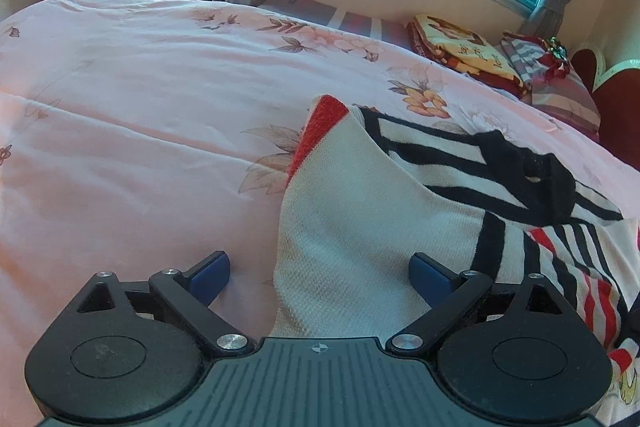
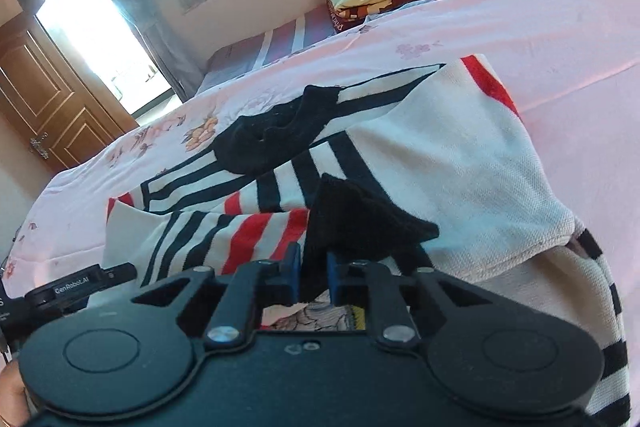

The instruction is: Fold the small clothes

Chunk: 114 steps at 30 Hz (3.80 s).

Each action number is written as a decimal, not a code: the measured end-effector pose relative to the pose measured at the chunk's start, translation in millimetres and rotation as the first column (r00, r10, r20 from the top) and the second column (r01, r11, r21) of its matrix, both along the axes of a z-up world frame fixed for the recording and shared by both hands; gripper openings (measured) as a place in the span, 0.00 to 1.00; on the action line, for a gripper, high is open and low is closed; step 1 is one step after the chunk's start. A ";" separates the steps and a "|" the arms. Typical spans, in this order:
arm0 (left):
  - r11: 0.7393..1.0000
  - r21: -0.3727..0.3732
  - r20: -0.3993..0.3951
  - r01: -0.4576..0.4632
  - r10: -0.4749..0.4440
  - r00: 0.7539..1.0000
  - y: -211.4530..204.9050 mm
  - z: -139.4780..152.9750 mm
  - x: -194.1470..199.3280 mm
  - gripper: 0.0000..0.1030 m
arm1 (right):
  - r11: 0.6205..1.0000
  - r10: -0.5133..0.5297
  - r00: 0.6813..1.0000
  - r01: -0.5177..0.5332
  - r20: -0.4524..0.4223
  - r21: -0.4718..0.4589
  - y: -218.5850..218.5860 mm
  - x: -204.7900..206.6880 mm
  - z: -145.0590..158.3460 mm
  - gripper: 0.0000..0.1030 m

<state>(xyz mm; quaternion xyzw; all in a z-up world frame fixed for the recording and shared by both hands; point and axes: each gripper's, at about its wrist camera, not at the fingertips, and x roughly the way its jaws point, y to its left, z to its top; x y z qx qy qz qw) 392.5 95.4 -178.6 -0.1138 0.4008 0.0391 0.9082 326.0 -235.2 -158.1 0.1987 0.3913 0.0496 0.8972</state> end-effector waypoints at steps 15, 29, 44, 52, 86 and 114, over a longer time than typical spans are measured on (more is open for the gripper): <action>0.987 -0.074 0.090 -0.144 0.151 0.984 25.5 -6.6 33.6 0.13 | 0.990 0.079 0.980 -0.055 0.180 -0.133 -8.0 18.9 26.5 0.05; 0.998 0.027 0.123 -0.049 0.045 0.991 -1.3 26.3 -30.0 0.38 | 0.994 -0.017 1.000 0.017 -0.008 0.109 -42.8 17.7 -12.9 0.55; 0.996 0.082 0.054 -0.037 0.033 0.998 -13.5 9.6 -54.7 0.55 | 0.988 -0.040 0.999 0.041 0.006 -0.151 -21.1 23.3 -6.6 0.24; 0.990 0.101 0.078 0.095 -0.103 0.992 -45.4 20.9 -48.4 0.55 | 0.982 0.067 0.995 -0.053 0.070 -0.182 3.8 36.7 10.7 0.22; 0.969 0.164 -0.018 0.185 -0.184 0.983 -84.5 7.4 -117.3 0.56 | 0.887 0.085 0.996 -0.088 -0.027 -0.454 -49.7 -73.4 -26.4 0.48; 0.988 0.150 -0.138 0.027 -0.006 0.990 -105.0 8.0 -147.0 1.00 | 0.894 0.277 0.960 -0.268 -0.027 -0.359 -36.5 -110.9 -28.8 0.99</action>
